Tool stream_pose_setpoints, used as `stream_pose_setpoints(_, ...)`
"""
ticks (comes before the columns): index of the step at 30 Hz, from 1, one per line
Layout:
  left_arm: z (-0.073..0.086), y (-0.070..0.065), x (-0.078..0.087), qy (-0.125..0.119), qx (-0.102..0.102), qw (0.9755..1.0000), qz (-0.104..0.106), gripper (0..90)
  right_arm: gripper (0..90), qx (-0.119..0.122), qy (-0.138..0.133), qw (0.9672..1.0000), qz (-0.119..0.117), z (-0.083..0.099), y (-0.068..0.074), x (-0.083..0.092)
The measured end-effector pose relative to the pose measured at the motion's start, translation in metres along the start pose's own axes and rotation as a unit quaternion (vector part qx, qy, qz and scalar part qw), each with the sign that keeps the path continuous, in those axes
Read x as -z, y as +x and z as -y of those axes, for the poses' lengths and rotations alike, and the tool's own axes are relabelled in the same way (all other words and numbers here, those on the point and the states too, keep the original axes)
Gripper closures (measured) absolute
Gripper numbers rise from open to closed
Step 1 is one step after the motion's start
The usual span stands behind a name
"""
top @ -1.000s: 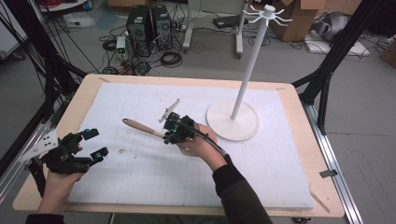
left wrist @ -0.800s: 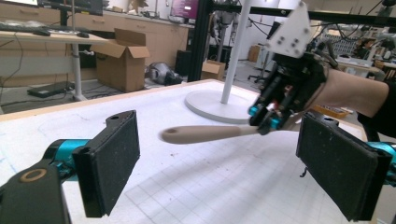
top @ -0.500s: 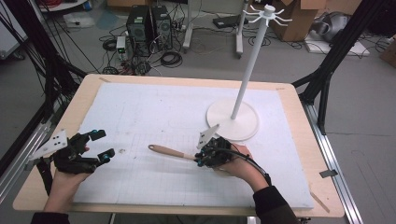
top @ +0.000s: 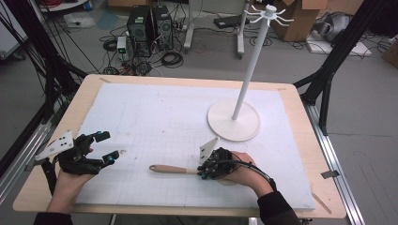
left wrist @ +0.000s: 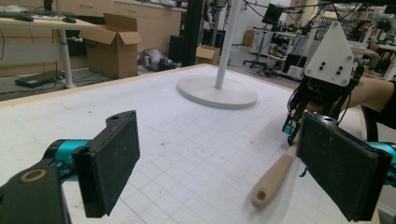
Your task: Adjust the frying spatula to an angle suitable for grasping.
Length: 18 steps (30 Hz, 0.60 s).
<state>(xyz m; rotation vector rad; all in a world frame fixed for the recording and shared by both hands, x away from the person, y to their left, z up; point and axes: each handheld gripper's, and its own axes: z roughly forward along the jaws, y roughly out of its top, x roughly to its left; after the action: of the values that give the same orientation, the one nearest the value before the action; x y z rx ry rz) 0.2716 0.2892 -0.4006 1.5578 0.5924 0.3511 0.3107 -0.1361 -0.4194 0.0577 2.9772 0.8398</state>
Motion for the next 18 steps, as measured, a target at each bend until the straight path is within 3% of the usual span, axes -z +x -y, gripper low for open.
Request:
stream_pose_setpoints(9, 0.001, 0.0, -0.002, 0.003, 0.0, 1.0, 0.001, 13.9, 76.0, 0.01, 0.002, 1.0, 0.0, -0.001, 0.002, -0.002)
stream_pose_setpoints(12, 0.001, -0.001, -0.003, 0.005, -0.002, 1.0, 0.002, 13.9, 62.6, 0.004, 0.0, 1.0, -0.007, 0.0, 0.003, -0.001)
stream_pose_setpoints(16, 0.001, -0.001, -0.003, 0.005, 0.0, 1.0, 0.003, 13.9, 54.5, 0.004, -0.004, 1.0, 0.004, -0.001, 0.005, 0.001)
stream_pose_setpoints(18, 0.001, -0.001, -0.002, 0.005, -0.002, 1.0, 0.002, 13.9, 49.5, -0.001, -0.029, 0.9995, 0.014, -0.001, 0.006, 0.009)
